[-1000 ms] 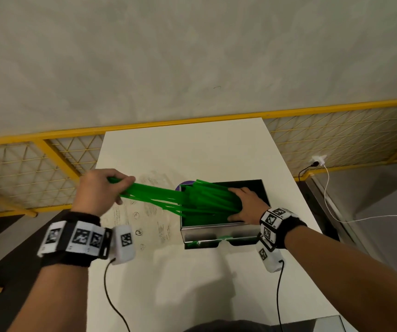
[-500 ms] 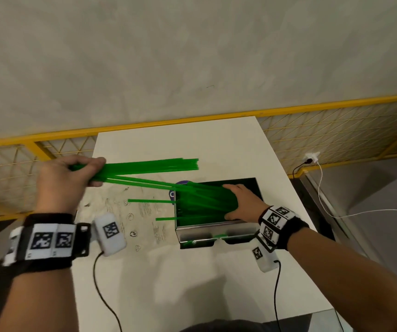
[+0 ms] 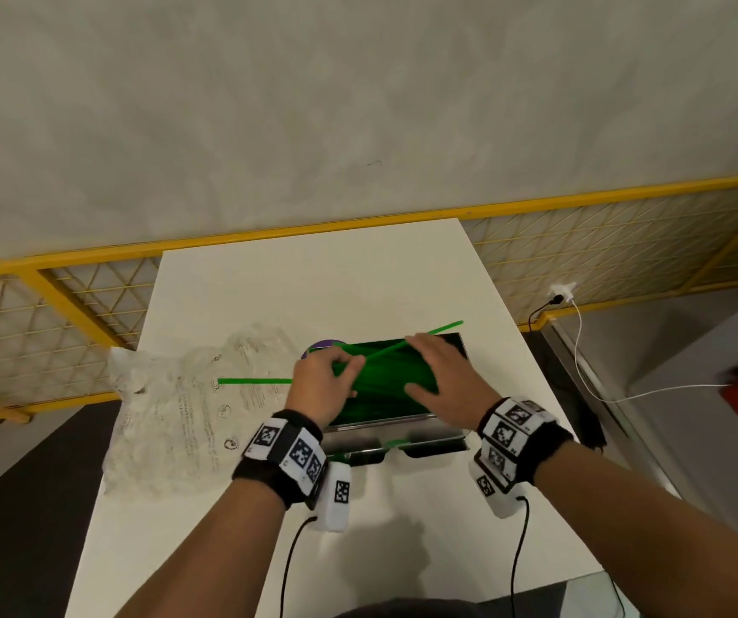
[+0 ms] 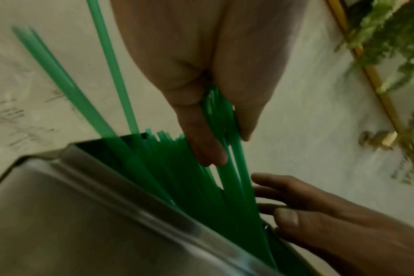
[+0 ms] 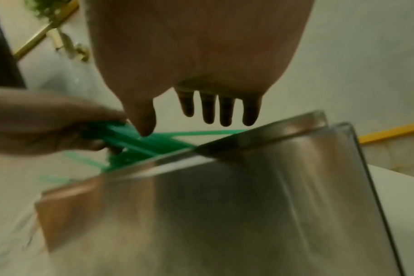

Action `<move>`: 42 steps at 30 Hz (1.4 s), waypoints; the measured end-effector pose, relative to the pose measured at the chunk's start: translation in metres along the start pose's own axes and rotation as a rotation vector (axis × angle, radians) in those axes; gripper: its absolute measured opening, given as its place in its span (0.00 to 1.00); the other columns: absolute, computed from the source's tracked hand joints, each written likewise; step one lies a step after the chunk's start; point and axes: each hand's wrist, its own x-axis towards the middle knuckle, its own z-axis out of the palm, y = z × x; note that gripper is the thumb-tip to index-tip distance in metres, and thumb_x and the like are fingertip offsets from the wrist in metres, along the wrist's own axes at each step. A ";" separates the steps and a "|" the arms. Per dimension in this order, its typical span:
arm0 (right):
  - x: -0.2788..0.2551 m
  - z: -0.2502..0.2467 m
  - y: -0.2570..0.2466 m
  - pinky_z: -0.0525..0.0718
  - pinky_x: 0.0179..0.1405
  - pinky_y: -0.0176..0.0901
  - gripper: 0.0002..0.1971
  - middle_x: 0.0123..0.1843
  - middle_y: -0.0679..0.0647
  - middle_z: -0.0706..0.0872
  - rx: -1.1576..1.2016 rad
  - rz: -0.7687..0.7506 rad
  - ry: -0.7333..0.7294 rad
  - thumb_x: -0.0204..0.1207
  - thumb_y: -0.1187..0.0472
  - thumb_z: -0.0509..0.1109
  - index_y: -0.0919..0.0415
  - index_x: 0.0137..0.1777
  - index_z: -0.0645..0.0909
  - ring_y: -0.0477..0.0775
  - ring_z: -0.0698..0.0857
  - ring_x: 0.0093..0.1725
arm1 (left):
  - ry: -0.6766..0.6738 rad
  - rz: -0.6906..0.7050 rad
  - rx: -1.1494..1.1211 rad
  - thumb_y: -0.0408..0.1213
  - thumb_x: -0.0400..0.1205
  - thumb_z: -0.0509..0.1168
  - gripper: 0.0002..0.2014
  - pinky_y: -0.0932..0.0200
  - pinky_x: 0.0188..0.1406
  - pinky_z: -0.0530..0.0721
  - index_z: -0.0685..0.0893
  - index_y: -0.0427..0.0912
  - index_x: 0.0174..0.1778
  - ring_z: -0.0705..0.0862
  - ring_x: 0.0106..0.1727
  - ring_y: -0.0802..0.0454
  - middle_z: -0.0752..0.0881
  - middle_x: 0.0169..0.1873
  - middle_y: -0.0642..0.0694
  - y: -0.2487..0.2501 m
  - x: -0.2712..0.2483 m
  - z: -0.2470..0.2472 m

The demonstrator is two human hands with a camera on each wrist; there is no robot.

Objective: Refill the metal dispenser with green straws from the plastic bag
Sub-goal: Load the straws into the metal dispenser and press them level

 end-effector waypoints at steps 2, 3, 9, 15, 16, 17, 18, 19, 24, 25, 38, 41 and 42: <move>0.005 0.013 -0.002 0.56 0.81 0.53 0.39 0.84 0.52 0.54 -0.135 -0.003 -0.102 0.79 0.46 0.64 0.51 0.84 0.47 0.55 0.55 0.83 | -0.092 0.086 0.068 0.44 0.80 0.67 0.10 0.54 0.45 0.87 0.85 0.41 0.50 0.88 0.39 0.50 0.87 0.46 0.47 0.000 0.001 0.002; 0.007 0.016 -0.003 0.57 0.81 0.54 0.41 0.84 0.52 0.53 -0.168 0.018 -0.120 0.78 0.46 0.65 0.50 0.84 0.45 0.56 0.55 0.82 | -0.127 0.119 0.104 0.42 0.80 0.67 0.10 0.56 0.45 0.86 0.85 0.40 0.51 0.87 0.38 0.50 0.87 0.47 0.47 0.001 0.001 0.001; 0.014 0.015 -0.008 0.47 0.80 0.61 0.54 0.85 0.54 0.37 -0.374 -0.050 0.012 0.69 0.43 0.73 0.44 0.82 0.36 0.62 0.38 0.83 | -0.177 0.178 0.181 0.40 0.79 0.69 0.09 0.61 0.45 0.83 0.88 0.40 0.51 0.85 0.35 0.56 0.89 0.47 0.45 -0.003 -0.001 -0.009; 0.031 0.011 -0.007 0.45 0.81 0.59 0.46 0.85 0.52 0.51 -0.508 -0.103 -0.170 0.73 0.40 0.68 0.48 0.84 0.43 0.58 0.46 0.84 | -0.138 0.223 0.185 0.39 0.79 0.69 0.08 0.72 0.47 0.71 0.88 0.41 0.51 0.80 0.47 0.60 0.88 0.48 0.48 -0.010 -0.004 -0.011; 0.030 0.013 -0.008 0.48 0.81 0.58 0.43 0.83 0.54 0.56 -0.510 -0.109 -0.150 0.75 0.42 0.67 0.50 0.84 0.47 0.59 0.51 0.83 | -0.118 0.233 0.184 0.38 0.79 0.69 0.08 0.72 0.47 0.71 0.88 0.41 0.51 0.80 0.48 0.59 0.88 0.48 0.48 -0.012 -0.004 -0.010; 0.030 0.015 -0.009 0.50 0.81 0.57 0.40 0.81 0.56 0.60 -0.519 -0.118 -0.124 0.76 0.43 0.66 0.51 0.83 0.50 0.60 0.55 0.82 | -0.097 0.247 0.182 0.38 0.79 0.70 0.08 0.71 0.48 0.72 0.88 0.40 0.51 0.79 0.48 0.59 0.88 0.48 0.47 -0.013 -0.005 -0.009; 0.029 0.017 -0.010 0.53 0.80 0.56 0.38 0.78 0.58 0.64 -0.533 -0.127 -0.102 0.77 0.44 0.65 0.52 0.83 0.53 0.61 0.60 0.79 | -0.077 0.269 0.180 0.37 0.78 0.70 0.08 0.69 0.49 0.73 0.88 0.39 0.51 0.79 0.48 0.58 0.87 0.48 0.46 -0.014 -0.005 -0.008; 0.028 0.018 -0.011 0.54 0.79 0.56 0.36 0.76 0.59 0.67 -0.547 -0.131 -0.096 0.78 0.45 0.64 0.53 0.83 0.55 0.61 0.63 0.77 | -0.062 0.295 0.181 0.36 0.78 0.70 0.08 0.68 0.50 0.75 0.88 0.39 0.50 0.80 0.48 0.57 0.87 0.48 0.46 -0.016 -0.007 -0.008; 0.027 0.020 -0.020 0.59 0.72 0.58 0.31 0.70 0.59 0.68 -0.632 -0.106 -0.154 0.82 0.47 0.59 0.55 0.81 0.55 0.62 0.67 0.69 | -0.030 0.384 0.189 0.34 0.76 0.72 0.09 0.62 0.54 0.79 0.87 0.38 0.51 0.83 0.51 0.51 0.85 0.48 0.44 -0.025 -0.009 -0.011; 0.028 0.019 -0.022 0.60 0.70 0.58 0.31 0.70 0.59 0.68 -0.631 -0.104 -0.159 0.81 0.47 0.60 0.54 0.81 0.55 0.61 0.68 0.68 | -0.026 0.392 0.185 0.35 0.76 0.72 0.10 0.59 0.55 0.80 0.87 0.38 0.52 0.83 0.51 0.51 0.85 0.49 0.44 -0.025 -0.009 -0.013; 0.036 0.026 -0.031 0.64 0.70 0.57 0.44 0.72 0.56 0.62 -0.403 -0.055 -0.265 0.74 0.56 0.68 0.51 0.83 0.44 0.60 0.64 0.68 | 0.284 -0.203 0.196 0.46 0.82 0.62 0.19 0.52 0.56 0.77 0.78 0.41 0.66 0.81 0.59 0.40 0.83 0.57 0.37 -0.052 -0.013 -0.084; 0.039 0.027 -0.035 0.64 0.71 0.56 0.45 0.73 0.55 0.61 -0.343 -0.066 -0.245 0.72 0.58 0.69 0.50 0.83 0.45 0.60 0.63 0.69 | 0.205 -0.196 0.159 0.43 0.82 0.63 0.08 0.56 0.43 0.82 0.83 0.44 0.49 0.86 0.40 0.44 0.88 0.41 0.41 -0.054 -0.012 -0.088; 0.040 0.028 -0.036 0.64 0.72 0.56 0.45 0.73 0.55 0.61 -0.308 -0.071 -0.223 0.71 0.59 0.70 0.50 0.83 0.46 0.60 0.63 0.69 | 0.183 -0.189 0.146 0.43 0.82 0.63 0.06 0.55 0.41 0.83 0.83 0.46 0.44 0.86 0.35 0.45 0.88 0.36 0.42 -0.055 -0.012 -0.089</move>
